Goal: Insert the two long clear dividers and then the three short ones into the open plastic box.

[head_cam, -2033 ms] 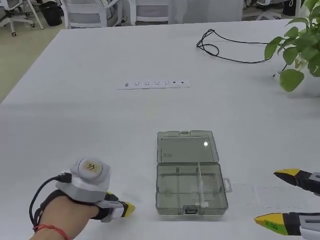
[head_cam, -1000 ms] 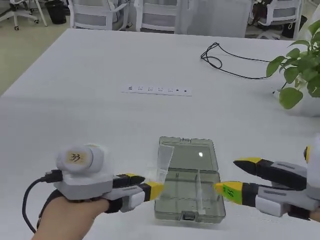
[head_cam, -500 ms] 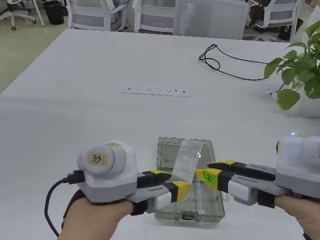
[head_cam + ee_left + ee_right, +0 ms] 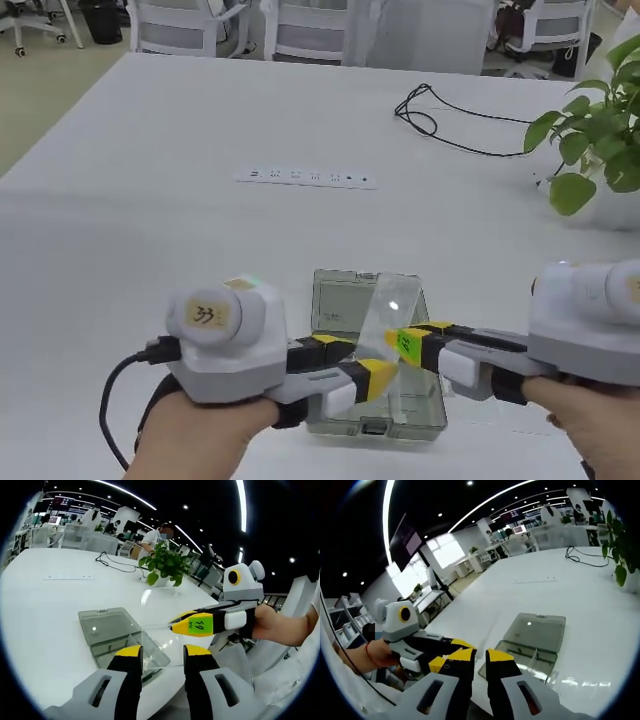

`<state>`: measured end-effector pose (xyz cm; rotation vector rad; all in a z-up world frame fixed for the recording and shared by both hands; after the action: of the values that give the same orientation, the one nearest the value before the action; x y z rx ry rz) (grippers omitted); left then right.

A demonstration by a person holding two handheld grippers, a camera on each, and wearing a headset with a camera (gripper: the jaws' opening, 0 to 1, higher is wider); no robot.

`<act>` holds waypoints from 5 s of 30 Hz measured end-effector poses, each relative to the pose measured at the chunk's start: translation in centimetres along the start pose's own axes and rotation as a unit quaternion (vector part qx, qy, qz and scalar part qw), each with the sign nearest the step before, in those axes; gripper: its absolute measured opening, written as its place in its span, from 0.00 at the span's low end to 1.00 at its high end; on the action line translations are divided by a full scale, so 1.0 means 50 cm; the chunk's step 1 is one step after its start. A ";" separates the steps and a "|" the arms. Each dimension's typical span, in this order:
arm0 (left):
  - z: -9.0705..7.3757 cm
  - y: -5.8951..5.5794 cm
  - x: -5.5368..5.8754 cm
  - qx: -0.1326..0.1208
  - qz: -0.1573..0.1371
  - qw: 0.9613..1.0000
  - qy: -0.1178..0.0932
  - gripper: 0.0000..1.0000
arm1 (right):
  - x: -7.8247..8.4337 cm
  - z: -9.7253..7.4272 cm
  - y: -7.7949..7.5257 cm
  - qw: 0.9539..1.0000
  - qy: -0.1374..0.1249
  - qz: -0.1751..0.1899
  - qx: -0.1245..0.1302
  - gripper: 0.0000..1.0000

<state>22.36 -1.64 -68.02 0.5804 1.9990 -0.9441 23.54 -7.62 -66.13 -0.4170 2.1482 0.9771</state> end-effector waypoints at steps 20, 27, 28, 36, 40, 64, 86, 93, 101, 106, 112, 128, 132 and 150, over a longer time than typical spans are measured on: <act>-0.010 0.010 0.016 0.008 0.033 0.999 0.001 0.42 | -0.020 0.013 0.011 0.999 0.002 0.029 0.022 0.07; -0.036 0.032 0.025 0.018 0.079 0.997 0.017 0.53 | -0.030 0.012 0.013 0.999 0.004 0.033 0.031 0.07; -0.039 0.034 0.025 0.021 0.087 0.996 0.017 0.55 | -0.031 0.012 0.014 0.999 0.005 0.036 0.031 0.07; -0.066 0.066 0.035 0.030 0.131 0.991 0.019 0.76 | -0.043 0.019 0.005 0.997 0.016 0.055 0.044 0.07; -0.072 0.079 0.047 0.039 0.168 0.985 0.028 0.90 | -0.038 0.027 -0.003 0.996 0.037 0.064 0.057 0.07; -0.071 0.108 0.092 0.089 0.208 0.972 0.063 1.00 | 0.032 0.103 -0.088 0.949 0.197 0.186 0.163 0.07; -0.062 0.134 0.098 0.101 0.195 0.974 0.054 1.00 | 0.091 0.144 -0.124 0.928 0.240 0.197 0.209 0.06; -0.059 0.133 0.095 0.101 0.191 0.975 0.050 1.00 | 0.100 0.150 -0.127 0.927 0.243 0.189 0.213 0.07; -0.057 0.130 0.097 0.103 0.187 0.976 0.049 1.00 | 0.099 0.155 -0.129 0.929 0.243 0.180 0.214 0.06; -0.056 0.130 0.099 0.103 0.184 0.976 0.050 1.00 | 0.102 0.158 -0.128 0.930 0.245 0.161 0.223 0.07; -0.057 0.131 0.100 0.102 0.182 0.977 0.049 1.00 | 0.107 0.164 -0.125 0.932 0.248 0.140 0.225 0.07; -0.059 0.138 0.104 0.096 0.182 0.977 0.053 1.00 | 0.113 0.186 -0.120 0.935 0.266 0.066 0.224 0.07; -0.059 0.139 0.106 0.096 0.186 0.976 0.055 1.00 | 0.120 0.190 -0.121 0.938 0.265 0.064 0.215 0.08; -0.061 0.147 0.107 0.085 0.181 0.978 0.059 1.00 | 0.142 0.207 -0.136 0.946 0.257 0.066 0.185 0.09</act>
<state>22.94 5.57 -74.33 1.0783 1.8380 -0.8723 27.42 -4.29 -79.47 -0.3716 2.7954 0.5423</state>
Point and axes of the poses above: the centre of the closed fingertips' face, and the gripper's own axes: z roughly forward along the fingers, y roughly to its left, x roughly out of its underside, the point moved 3 cm from there along -z, roughly backward along the fingers, and after that the axes turned 4 degrees about z, right-handed, at the moved point
